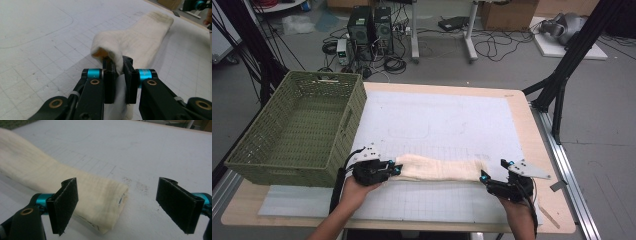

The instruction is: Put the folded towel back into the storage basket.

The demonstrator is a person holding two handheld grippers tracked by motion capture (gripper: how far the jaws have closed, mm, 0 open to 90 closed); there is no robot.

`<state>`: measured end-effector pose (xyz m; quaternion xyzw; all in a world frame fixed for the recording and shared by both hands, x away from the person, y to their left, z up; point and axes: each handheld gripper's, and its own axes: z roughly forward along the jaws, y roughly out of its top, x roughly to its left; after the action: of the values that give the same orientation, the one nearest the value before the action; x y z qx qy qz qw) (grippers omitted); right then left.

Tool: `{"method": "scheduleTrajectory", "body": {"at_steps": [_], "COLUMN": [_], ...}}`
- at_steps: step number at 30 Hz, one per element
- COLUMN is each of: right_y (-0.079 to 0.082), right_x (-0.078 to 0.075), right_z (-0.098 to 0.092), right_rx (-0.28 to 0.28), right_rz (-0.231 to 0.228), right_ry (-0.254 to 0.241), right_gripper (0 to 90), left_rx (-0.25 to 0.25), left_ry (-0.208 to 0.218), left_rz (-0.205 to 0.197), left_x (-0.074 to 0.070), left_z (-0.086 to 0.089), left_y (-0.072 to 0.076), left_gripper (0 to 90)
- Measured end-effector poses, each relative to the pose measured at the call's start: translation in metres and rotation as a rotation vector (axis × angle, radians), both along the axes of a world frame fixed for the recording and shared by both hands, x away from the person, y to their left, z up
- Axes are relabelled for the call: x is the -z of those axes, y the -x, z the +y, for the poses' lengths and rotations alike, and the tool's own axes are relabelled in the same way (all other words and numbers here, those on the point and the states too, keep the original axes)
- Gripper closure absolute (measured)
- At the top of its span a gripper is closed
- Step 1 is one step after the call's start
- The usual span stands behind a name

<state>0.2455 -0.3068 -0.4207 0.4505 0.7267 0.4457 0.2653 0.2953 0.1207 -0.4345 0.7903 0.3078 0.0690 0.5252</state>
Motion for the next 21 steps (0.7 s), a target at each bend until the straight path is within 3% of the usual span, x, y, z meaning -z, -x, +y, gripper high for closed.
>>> {"method": "scheduleTrajectory", "body": {"at_steps": [1, 2, 5, 7, 12, 16, 17, 18, 19, 21], "right_y": [0.0, -0.004, -0.009, -0.01, -0.022, -0.027, -0.028, -0.028, -0.029, -0.029], "right_x": [0.0, 0.002, 0.005, 0.006, 0.014, 0.02, 0.023, 0.023, 0.026, 0.027], "right_z": [0.0, 0.007, 0.008, 0.008, 0.008, 0.014, 0.017, 0.017, 0.021, 0.02], "right_rx": [0.0, -0.01, -0.009, -0.007, 0.011, -0.015, -0.031, -0.031, -0.02, -0.024], "right_rz": [0.0, 0.019, 0.04, 0.045, 0.108, 0.151, 0.173, 0.173, 0.202, 0.214], "right_ry": [0.0, 0.034, 0.044, 0.044, 0.035, 0.04, 0.073, 0.073, 0.136, 0.125], "right_gripper": [16.6, 16.9, 20.3, 21.4, 23.4, 26.5, 29.5, 29.5, 34.5, 39.7], "left_rx": [-0.001, 0.002, 0.005, 0.003, -0.005, -0.006, -0.006, -0.005, -0.006, -0.004], "left_ry": [0.005, 0.005, 0.004, 0.006, 0.001, -0.005, -0.007, -0.01, -0.011, -0.013], "left_rz": [-0.003, -0.004, -0.012, -0.012, -0.019, -0.023, -0.026, -0.029, -0.033, -0.037], "left_x": [0.0, -0.001, -0.001, -0.001, 0.0, 0.0, 0.0, 0.0, 0.0, 0.0], "left_z": [0.0, 0.001, 0.002, 0.002, 0.005, 0.004, 0.005, 0.005, 0.005, 0.005], "left_y": [0.001, 0.001, 0.003, 0.003, 0.004, 0.005, 0.005, 0.005, 0.005, 0.005], "left_gripper": [81.0, 81.0, 81.0, 81.0, 80.8, 80.8, 80.8, 80.8, 80.8, 80.9]}}
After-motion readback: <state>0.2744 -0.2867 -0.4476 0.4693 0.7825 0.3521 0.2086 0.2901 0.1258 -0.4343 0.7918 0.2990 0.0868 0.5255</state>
